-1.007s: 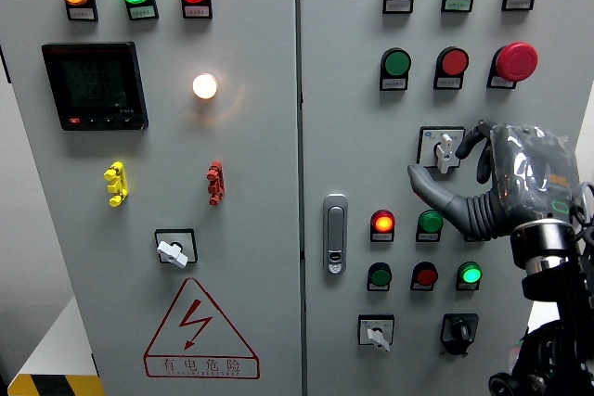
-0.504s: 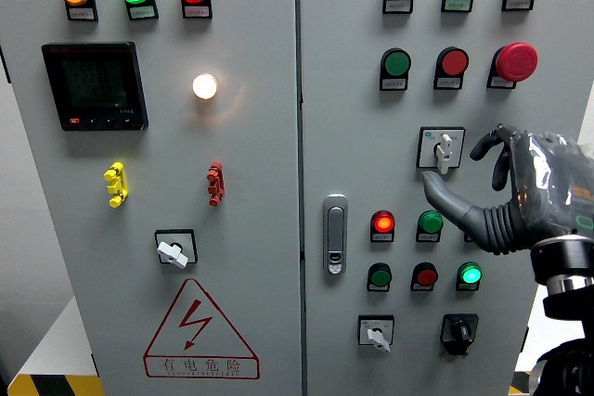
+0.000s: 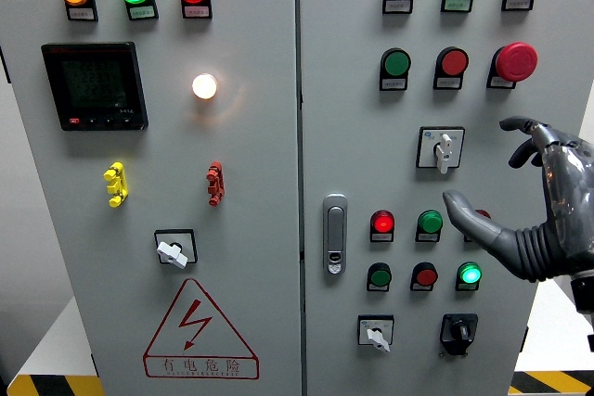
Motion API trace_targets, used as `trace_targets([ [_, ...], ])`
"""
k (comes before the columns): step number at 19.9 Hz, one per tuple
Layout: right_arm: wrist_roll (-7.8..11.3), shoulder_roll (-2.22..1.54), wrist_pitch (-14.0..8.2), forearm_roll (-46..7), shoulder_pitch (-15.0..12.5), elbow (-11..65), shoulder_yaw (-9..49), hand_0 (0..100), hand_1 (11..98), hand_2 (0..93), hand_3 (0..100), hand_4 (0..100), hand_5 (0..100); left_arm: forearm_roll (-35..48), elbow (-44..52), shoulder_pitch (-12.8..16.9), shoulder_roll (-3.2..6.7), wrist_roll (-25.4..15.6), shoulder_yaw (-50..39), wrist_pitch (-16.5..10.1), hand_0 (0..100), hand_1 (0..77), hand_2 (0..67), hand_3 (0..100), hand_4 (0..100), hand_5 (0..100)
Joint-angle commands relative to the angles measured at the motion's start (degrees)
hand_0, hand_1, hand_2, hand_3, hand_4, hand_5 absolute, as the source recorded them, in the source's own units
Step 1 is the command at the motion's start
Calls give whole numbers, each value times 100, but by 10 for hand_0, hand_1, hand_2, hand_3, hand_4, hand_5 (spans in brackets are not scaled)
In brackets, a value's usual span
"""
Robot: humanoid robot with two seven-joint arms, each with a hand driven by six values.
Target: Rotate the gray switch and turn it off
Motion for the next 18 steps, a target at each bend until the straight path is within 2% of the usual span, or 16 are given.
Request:
trace_targets([
  [1,223,0,166,8,-141,205,55,0,361,246,286,159,285,0,0,0,0,0,5,0,338,0,123,222,119,122],
  [2,285,0,175,8,-202,267,81,0,363,238,277,145,264,0,0,0,0,0,-4,0,338,0,123,222,119,123],
  [6,329,0,201,-9,-220,461,81,0,369,182,194,120,183,0,0,0,0,0,-4,0,338,0,123,223,119,123],
  [11,434,0,201,-106,-352,645,90,0,375,154,165,108,171,0,0,0,0,0,-4,0,338,0,123,223,119,123],
  [15,443,-8,237,-194,-475,812,169,0,378,140,153,106,166,0,0,0,0,0,-4,0,338,0,123,223,119,123],
  [18,452,0,237,-194,-493,856,169,0,381,133,150,104,160,0,0,0,0,0,-4,0,338,0,123,223,119,123],
])
